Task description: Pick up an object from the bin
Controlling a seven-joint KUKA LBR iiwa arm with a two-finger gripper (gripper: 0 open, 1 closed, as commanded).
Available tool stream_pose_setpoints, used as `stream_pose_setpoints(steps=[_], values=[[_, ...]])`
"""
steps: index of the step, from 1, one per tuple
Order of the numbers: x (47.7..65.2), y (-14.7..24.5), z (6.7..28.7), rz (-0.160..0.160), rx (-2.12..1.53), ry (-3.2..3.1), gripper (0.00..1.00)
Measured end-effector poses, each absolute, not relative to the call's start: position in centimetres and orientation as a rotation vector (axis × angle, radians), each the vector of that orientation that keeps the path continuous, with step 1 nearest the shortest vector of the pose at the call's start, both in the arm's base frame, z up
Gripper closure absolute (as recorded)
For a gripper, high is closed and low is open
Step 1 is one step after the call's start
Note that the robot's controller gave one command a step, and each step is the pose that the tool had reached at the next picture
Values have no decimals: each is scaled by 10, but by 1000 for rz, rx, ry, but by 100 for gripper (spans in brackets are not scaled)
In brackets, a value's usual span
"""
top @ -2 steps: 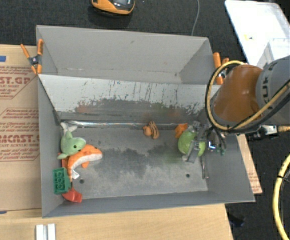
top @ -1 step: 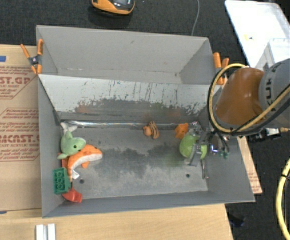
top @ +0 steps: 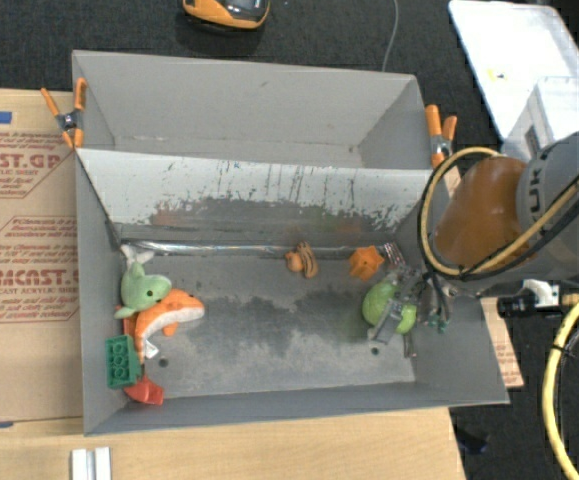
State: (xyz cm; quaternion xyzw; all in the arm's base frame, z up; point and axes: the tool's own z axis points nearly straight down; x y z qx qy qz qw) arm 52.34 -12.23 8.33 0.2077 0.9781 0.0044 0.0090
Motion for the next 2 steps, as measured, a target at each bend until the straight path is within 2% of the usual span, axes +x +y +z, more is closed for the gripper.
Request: stream_pose_setpoints(steps=[1,2], values=[[507,-117,76,11,687,3048,100],[507,-122,73,11,467,3088,100]])
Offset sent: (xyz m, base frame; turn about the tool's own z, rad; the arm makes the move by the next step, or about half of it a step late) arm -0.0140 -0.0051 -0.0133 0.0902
